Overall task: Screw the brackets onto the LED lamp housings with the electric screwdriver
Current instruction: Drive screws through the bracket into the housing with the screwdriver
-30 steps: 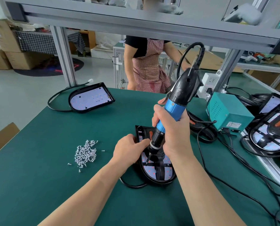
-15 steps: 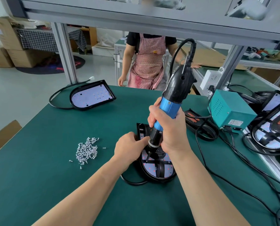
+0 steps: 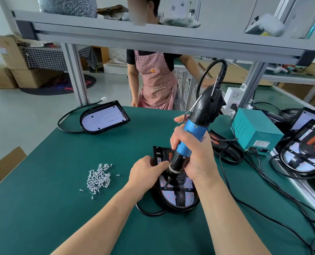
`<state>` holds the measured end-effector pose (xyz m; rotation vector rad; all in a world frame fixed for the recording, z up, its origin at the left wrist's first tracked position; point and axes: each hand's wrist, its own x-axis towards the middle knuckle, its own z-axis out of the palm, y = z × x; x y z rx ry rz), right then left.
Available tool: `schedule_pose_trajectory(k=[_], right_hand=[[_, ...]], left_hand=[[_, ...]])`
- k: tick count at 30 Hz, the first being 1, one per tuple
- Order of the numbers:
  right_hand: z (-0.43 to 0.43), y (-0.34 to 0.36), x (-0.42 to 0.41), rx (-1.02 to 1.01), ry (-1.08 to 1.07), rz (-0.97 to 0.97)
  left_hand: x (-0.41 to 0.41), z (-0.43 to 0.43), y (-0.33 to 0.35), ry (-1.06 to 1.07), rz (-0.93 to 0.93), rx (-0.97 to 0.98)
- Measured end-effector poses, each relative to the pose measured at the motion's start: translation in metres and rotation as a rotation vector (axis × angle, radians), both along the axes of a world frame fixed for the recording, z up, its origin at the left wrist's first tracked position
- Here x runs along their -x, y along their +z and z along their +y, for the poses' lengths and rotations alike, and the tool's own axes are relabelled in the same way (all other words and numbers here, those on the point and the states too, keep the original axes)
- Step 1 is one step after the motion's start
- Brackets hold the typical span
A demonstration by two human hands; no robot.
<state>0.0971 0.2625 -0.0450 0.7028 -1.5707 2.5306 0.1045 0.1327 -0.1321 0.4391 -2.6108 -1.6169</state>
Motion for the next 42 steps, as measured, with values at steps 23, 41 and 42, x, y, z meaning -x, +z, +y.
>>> schedule_pose_trajectory(k=[23, 41, 42], right_hand=[[0.05, -0.058, 0.049, 0.632, -0.175, -0.59], [0.047, -0.057, 0.049, 0.634, -0.162, -0.603], [0.047, -0.057, 0.048, 0.634, -0.161, -0.601]], left_hand=[[-0.007, -0.009, 0.015, -0.036, -0.01, -0.022], [-0.023, -0.098, 0.034, -0.145, -0.18, 0.615], [-0.023, -0.097, 0.035, -0.15, -0.176, 0.628]])
